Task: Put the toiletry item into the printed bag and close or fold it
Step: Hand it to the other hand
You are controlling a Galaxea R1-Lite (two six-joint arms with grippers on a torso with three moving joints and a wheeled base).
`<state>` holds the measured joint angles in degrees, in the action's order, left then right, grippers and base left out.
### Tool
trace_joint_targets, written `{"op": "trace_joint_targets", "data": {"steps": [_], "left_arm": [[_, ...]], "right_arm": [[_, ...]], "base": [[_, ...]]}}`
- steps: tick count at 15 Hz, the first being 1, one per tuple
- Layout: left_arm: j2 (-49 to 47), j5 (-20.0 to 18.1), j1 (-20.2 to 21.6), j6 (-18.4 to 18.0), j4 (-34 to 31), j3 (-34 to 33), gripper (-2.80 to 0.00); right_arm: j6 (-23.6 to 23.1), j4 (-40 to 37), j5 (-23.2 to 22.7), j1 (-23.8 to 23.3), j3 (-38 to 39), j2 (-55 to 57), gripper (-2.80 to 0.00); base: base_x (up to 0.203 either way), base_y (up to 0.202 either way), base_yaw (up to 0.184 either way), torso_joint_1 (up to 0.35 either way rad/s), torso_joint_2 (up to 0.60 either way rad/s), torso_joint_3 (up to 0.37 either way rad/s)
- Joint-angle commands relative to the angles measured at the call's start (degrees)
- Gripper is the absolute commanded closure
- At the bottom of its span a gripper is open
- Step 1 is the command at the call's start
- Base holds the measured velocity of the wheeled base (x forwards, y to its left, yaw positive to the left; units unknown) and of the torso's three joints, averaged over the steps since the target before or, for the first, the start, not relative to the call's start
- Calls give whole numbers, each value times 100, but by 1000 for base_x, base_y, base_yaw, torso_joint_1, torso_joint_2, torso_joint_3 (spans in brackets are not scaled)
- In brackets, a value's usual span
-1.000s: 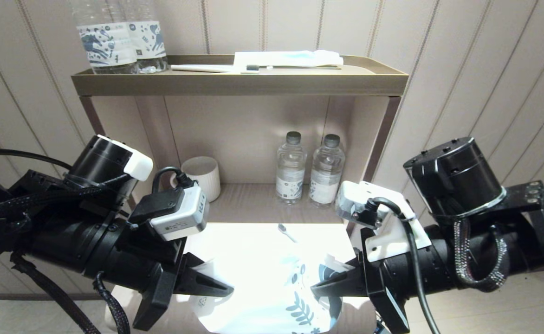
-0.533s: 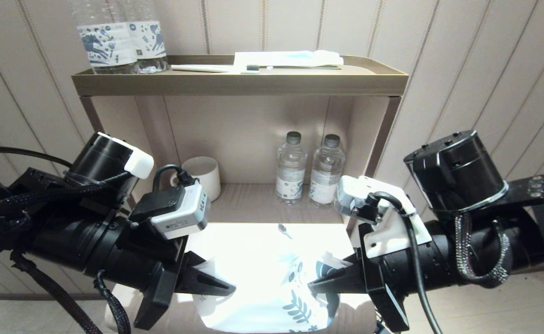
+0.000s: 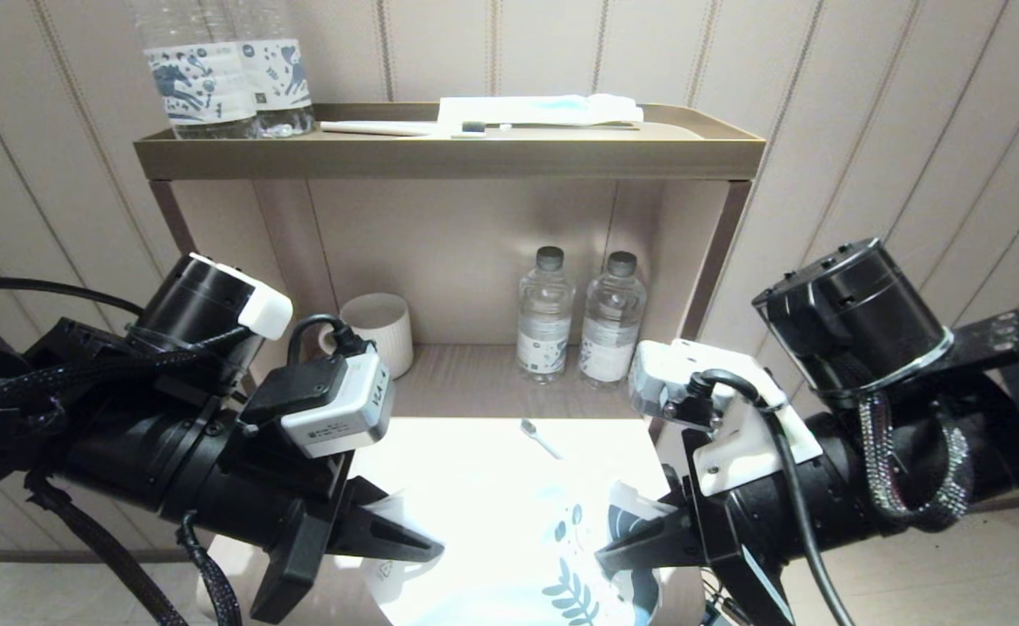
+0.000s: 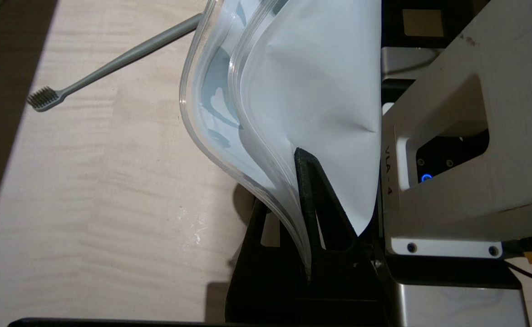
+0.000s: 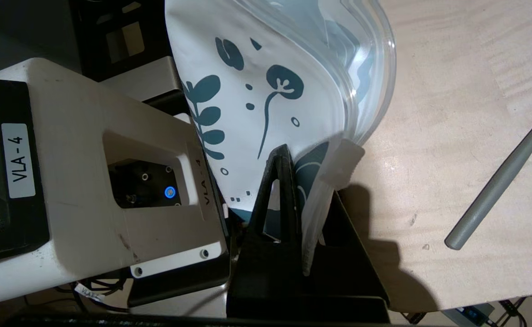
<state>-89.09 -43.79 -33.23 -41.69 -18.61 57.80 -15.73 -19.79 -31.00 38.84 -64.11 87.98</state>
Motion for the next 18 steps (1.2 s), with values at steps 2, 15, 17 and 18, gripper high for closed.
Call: {"op": "trace_joint_targets", "data": {"steps": [2, 15, 17, 18], "left_arm": [[-21, -32, 1, -15, -11, -12, 0], [-52, -60, 31, -34, 15, -49, -280], [-30, -60, 182, -3, -14, -55, -280], [-34, -60, 299, 20, -40, -63, -280]], "right_arm": [[-35, -11, -60, 10, -23, 15, 0], [-32, 89, -64, -79, 11, -55, 0], [-27, 89, -59, -103, 33, -184, 0], [-26, 89, -55, -165, 53, -258, 0]], "base": [[0, 0, 0, 0, 0, 0], [0, 0, 0, 0, 0, 0], [0, 0, 0, 0, 0, 0], [0, 0, 0, 0, 0, 0]]}}
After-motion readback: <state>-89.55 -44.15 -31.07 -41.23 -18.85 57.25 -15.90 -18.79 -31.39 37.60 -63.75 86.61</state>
